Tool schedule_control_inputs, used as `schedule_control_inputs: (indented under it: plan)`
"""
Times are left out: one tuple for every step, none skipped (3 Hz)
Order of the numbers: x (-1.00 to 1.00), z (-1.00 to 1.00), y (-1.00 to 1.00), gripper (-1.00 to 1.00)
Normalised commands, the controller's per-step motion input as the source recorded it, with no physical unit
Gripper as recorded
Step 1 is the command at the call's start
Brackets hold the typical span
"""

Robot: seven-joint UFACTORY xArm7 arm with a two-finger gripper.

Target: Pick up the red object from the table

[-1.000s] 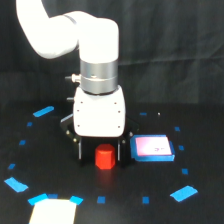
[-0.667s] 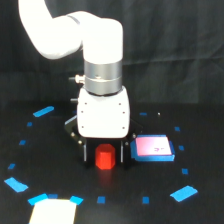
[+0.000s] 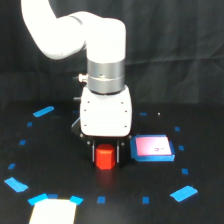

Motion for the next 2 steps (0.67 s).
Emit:
schedule_control_inputs:
  plan:
    - [0.56,0.18,0.11,-1.0]
    - [-0.07,0.31,0.01,-0.9]
